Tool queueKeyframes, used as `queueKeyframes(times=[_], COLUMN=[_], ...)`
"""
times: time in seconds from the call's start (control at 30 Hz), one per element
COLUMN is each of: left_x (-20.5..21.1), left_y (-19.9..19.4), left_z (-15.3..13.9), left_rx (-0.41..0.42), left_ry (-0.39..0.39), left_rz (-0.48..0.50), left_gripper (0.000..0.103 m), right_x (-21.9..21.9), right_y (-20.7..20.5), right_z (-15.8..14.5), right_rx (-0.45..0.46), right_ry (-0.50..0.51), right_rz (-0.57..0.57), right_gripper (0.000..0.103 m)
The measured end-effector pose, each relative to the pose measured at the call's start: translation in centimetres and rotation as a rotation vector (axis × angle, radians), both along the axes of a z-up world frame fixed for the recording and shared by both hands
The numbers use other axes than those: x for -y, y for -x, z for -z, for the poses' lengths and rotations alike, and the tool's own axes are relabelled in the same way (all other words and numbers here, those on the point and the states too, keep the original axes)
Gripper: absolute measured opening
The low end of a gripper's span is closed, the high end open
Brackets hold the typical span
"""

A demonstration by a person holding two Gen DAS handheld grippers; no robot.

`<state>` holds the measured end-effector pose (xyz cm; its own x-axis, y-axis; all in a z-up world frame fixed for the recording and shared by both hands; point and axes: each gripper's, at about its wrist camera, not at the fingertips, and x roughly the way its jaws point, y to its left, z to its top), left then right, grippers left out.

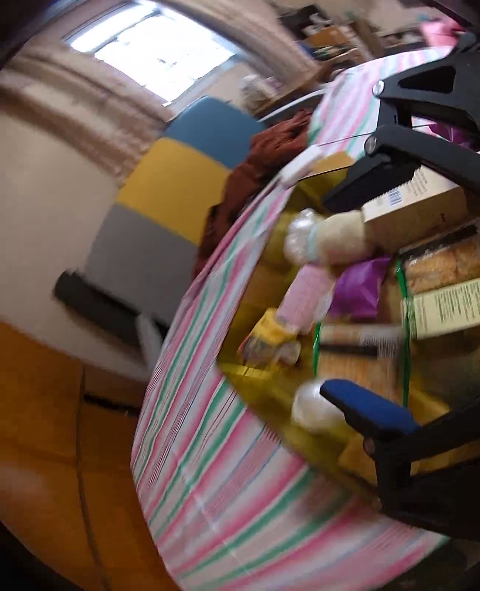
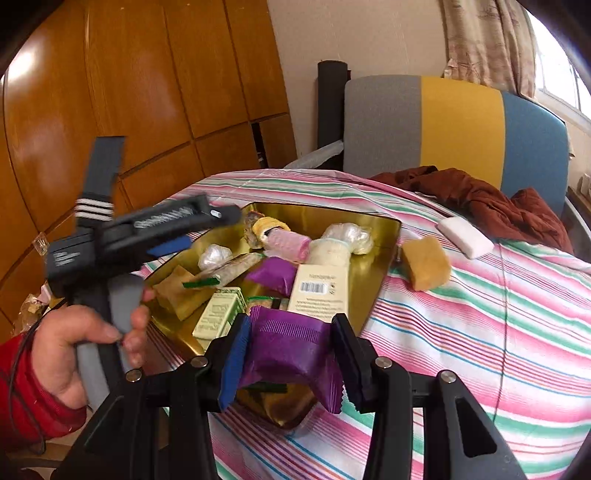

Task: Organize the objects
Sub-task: 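Open both tools to drop the purple candies into the gold tray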

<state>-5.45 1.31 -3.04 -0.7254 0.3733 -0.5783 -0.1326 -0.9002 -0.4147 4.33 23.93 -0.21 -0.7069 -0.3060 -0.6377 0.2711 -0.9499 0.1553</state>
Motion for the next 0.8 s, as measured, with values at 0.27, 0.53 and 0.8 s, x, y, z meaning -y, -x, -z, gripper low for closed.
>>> queueKeyframes(times=[0.27,0.53,0.8], left_x=[3.6,5.8,4.3], left_y=[-3.0,-3.6,-4.0], left_z=[-2.0,-1.9,-0.7], left_rx=[-0.096,-0.065,-0.012], left_ry=[0.004,-0.008,-0.032], left_rz=[-0.154,-0.196,-0.17], left_gripper=[0.103,0.103,0.103], right_x=[3.6,3.3,-1.6], right_y=[5.4,6.7,2.7], right_z=[1.2,2.1,1.1], right_rx=[0.056,0.107,0.065], right_ry=[-0.024,0.02,0.092], right_rz=[-0.049,0.0,0.085], right_gripper=[0.048,0.059,0.059])
